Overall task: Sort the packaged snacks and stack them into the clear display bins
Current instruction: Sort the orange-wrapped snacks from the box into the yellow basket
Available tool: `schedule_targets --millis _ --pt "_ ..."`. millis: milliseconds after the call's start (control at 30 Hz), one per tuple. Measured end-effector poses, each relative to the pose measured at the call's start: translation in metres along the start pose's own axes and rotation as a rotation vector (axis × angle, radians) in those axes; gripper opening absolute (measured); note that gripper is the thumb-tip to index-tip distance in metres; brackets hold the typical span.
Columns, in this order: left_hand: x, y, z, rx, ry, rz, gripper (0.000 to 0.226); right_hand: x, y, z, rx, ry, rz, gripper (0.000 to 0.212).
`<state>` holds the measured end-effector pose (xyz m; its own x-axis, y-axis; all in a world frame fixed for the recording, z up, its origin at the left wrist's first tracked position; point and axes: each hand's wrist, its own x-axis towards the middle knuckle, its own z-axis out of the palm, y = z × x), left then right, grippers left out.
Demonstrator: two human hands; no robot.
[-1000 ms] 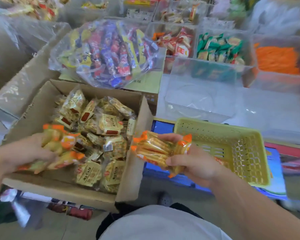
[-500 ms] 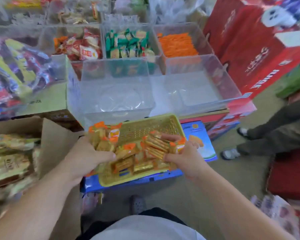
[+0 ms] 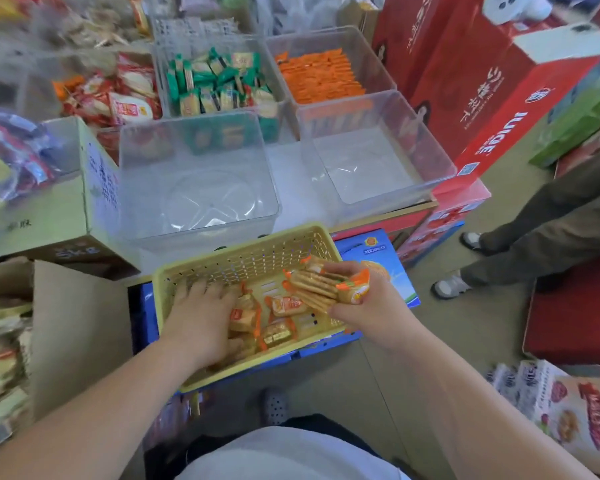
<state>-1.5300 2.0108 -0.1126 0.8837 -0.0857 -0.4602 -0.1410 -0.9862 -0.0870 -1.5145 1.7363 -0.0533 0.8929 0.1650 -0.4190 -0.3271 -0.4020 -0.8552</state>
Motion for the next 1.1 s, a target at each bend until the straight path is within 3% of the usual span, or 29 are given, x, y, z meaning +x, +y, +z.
schedule_targets --millis 133,300,467,533,600,700,800,900,1000,1100 --pt "-0.039 -0.007 0.005 -0.126 0.326 -0.04 0.081 0.023 -0.012 0.01 -0.149 -0.078 -0.038 0.056" --pt "-0.059 -0.019 0.027 -0.226 0.262 -0.152 0.099 0.066 -0.005 0.043 -0.449 -0.167 -0.062 0.056" --pt "-0.056 -0.024 0.031 -0.291 0.244 -0.129 0.103 0.088 0.015 0.059 -0.795 -0.38 0.105 0.119" --pt "-0.058 -0.025 0.028 -0.29 0.224 -0.111 0.099 0.089 0.014 0.064 -0.833 -0.405 0.125 0.127" --pt "-0.065 -0.027 0.021 -0.281 0.216 -0.087 0.095 0.087 0.008 0.071 -0.863 -0.377 0.116 0.122" --pt "-0.091 -0.034 0.01 -0.319 0.326 -0.062 0.082 0.073 -0.01 0.089 -0.905 -0.248 -0.036 0.094" --pt "-0.131 -0.058 0.014 -0.379 0.514 -0.124 0.067 0.049 -0.034 0.127 -0.706 -0.174 -0.292 0.064" --pt "-0.179 -0.101 0.029 -0.446 0.62 -0.244 0.057 0.017 -0.06 0.181 -0.518 -0.257 -0.435 0.046" --pt "-0.227 -0.157 0.056 -0.433 0.587 -0.438 0.055 -0.013 -0.081 0.236 -0.437 -0.384 -0.519 0.037" --pt "-0.266 -0.219 0.086 -0.428 0.432 -0.677 0.058 -0.034 -0.093 0.288 -0.448 -0.456 -0.556 0.033"
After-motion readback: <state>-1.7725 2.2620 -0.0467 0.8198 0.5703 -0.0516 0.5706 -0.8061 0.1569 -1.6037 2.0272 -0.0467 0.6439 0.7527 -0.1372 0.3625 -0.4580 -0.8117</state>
